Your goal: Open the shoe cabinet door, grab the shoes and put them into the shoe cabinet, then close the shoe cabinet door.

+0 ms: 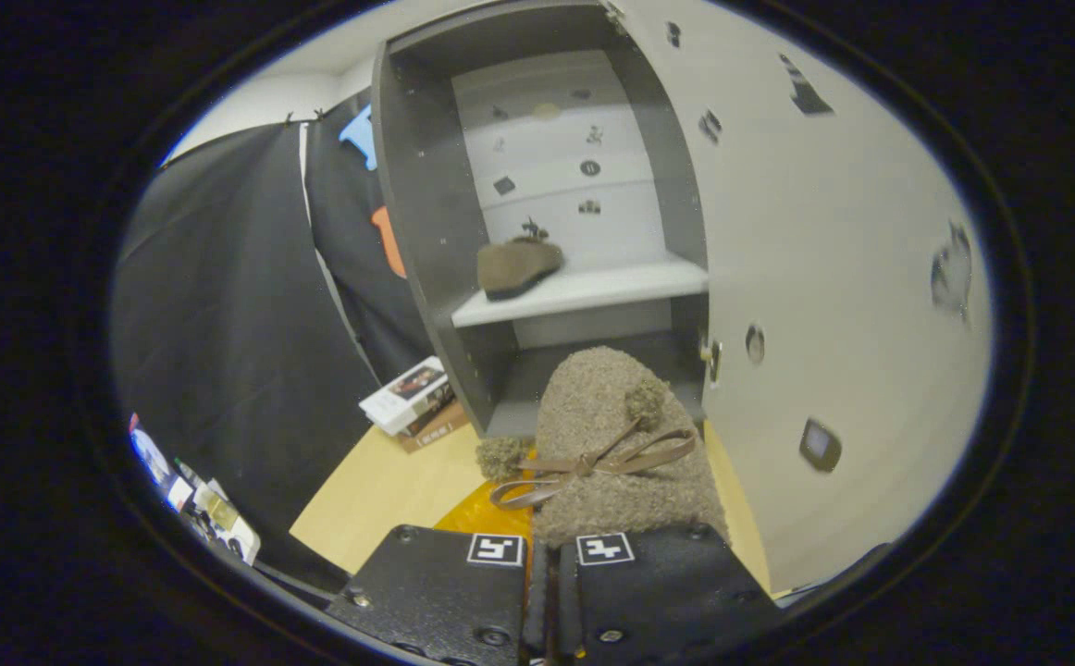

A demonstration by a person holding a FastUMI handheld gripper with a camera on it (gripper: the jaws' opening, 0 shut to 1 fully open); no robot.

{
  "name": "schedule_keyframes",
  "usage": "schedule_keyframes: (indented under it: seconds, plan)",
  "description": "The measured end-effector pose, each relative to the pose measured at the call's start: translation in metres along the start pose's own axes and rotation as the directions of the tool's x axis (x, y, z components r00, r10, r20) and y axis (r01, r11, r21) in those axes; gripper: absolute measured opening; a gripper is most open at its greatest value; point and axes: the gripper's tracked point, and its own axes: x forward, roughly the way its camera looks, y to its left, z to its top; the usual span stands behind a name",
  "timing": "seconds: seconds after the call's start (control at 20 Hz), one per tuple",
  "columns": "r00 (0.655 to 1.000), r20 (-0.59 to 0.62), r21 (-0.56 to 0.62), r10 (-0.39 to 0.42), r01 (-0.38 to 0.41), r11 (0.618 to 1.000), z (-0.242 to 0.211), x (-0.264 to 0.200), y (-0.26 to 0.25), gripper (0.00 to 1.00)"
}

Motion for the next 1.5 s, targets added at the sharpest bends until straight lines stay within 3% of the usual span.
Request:
schedule_keyframes:
  seconds: [0.4,0.65,1.0,1.5]
  plan:
    - [0.979,0.201,-0.076,-0.045,0.062,0.995,0.156,0.064,0.010,0.09]
    - [0.967,0.243,-0.110,-0.081,0.110,0.988,0.216,0.128,0.007,0.08]
    - [0.974,0.159,-0.119,-0.163,0.183,0.976,0.232,0.248,-0.016,0.08]
    - [0.954,-0.079,-0.045,-0.290,0.288,0.957,0.199,0.335,-0.064,0.10]
